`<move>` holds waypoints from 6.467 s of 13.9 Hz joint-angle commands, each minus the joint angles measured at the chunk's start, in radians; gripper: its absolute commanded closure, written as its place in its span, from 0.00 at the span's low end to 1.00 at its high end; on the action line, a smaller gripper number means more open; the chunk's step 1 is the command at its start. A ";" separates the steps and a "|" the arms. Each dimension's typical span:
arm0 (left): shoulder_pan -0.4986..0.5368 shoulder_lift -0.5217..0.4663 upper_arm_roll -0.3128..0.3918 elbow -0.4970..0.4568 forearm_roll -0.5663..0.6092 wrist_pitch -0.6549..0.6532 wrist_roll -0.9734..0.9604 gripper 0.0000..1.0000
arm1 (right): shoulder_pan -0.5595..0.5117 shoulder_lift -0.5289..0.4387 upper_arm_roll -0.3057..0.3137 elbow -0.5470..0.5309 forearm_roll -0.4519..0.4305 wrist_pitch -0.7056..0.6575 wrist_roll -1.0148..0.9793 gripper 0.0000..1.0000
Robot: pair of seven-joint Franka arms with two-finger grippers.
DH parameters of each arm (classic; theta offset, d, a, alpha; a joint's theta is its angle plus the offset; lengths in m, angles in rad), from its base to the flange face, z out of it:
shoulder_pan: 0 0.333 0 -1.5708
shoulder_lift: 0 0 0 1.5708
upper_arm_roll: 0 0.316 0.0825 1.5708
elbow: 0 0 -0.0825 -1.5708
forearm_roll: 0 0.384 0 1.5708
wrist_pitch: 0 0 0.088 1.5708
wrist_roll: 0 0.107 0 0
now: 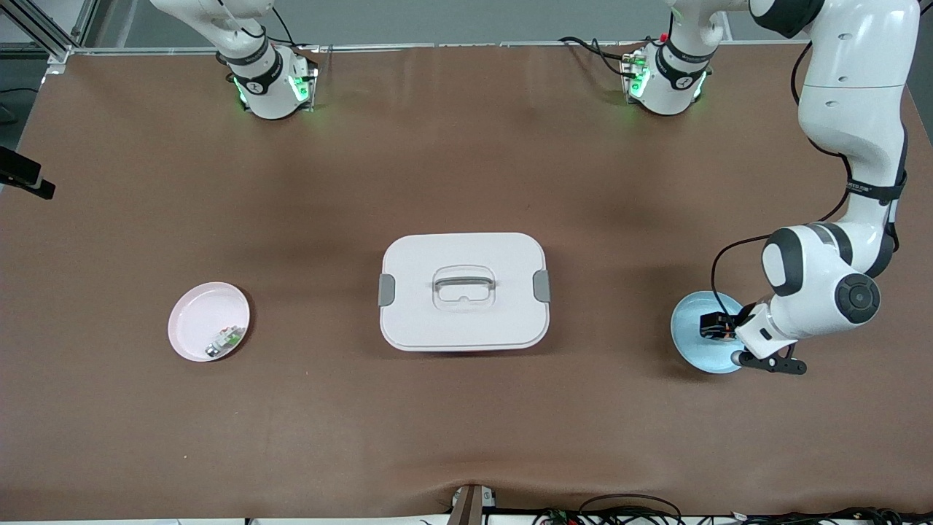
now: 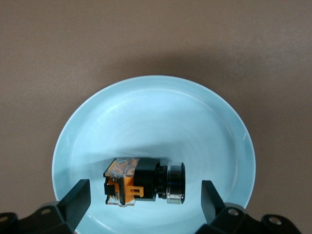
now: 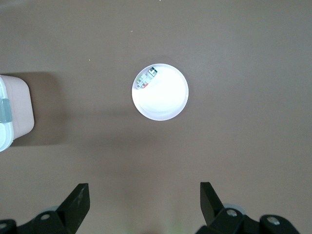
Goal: Transfer orange switch to right arm and place
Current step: 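Lower the left gripper and grasp the orange-black switch, then lift the orange switch with the left gripper off the blue plate, then carry the switch above the white box while the right gripper approaches, then grasp the orange switch with the right gripper from the left gripper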
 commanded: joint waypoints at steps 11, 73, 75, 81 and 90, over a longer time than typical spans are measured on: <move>-0.004 0.041 0.003 0.010 -0.023 0.043 0.024 0.00 | -0.005 -0.026 0.003 -0.025 0.001 0.005 -0.018 0.00; -0.616 -0.177 -0.318 0.274 -0.433 0.250 -2.315 0.67 | 0.074 -0.294 0.010 -0.603 0.558 0.444 0.034 0.00; -0.636 -0.157 -0.317 0.274 -0.379 0.278 -2.388 0.67 | 0.146 -0.291 0.012 -0.606 0.558 0.443 0.051 0.00; -0.677 -0.113 -0.316 0.274 -0.331 0.306 -2.449 0.67 | 0.335 -0.276 0.013 -0.659 0.560 0.573 0.206 0.00; -0.677 -0.113 -0.316 0.274 -0.302 0.313 -2.458 0.67 | 0.484 -0.176 0.015 -0.765 0.673 0.829 0.204 0.00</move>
